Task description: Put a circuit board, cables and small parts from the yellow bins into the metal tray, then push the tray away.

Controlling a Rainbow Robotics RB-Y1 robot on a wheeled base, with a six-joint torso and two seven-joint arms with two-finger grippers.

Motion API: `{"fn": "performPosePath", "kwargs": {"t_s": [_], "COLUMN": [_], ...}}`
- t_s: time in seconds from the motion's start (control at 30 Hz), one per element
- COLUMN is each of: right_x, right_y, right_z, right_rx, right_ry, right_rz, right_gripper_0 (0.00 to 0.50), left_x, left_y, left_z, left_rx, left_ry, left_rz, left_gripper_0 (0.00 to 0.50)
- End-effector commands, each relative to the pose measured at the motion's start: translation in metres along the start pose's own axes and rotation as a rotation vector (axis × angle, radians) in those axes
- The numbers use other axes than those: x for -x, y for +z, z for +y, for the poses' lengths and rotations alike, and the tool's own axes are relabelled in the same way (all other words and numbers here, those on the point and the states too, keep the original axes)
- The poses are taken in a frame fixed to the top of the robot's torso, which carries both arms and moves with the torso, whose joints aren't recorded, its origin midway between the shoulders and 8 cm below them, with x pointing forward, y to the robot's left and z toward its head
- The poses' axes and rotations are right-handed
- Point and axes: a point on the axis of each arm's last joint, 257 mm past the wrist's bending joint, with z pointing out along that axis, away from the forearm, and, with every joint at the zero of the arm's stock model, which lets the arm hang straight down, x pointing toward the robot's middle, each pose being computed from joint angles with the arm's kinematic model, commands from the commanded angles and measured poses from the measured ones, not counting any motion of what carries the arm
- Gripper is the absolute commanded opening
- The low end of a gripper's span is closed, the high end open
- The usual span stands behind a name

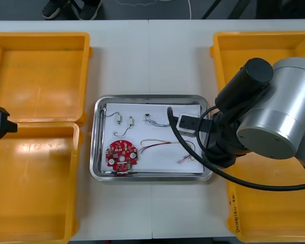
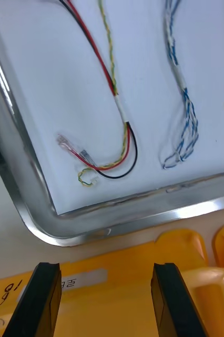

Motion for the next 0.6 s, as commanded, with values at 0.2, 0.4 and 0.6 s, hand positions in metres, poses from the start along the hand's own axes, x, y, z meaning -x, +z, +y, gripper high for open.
{"fn": "performPosePath", "kwargs": {"t_s": [0.2, 0.4, 0.6], "right_x": [0.039, 0.062, 0.08], "right_y": [-0.008, -0.005, 0.0], "right_z": [0.027, 0.041, 0.055], "right_rx": [0.002, -0.003, -0.003], "right_ry": [-0.197, -0.267, -0.312], "right_rz": [-0.051, -0.077, -0.096], "right_gripper_0": [0.5, 0.5, 0.5], "left_x": [-0.016, -0.024, -0.028], "left_y": [-0.017, -0.016, -0.015], "left_z": [0.025, 0.035, 0.037], "left_rx": [0.073, 0.087, 0.092], "left_ry": [0.085, 0.064, 0.061], "left_rz": [-0.013, 0.0, 0.009], "left_gripper_0": [0.5, 0.5, 0.5]}}
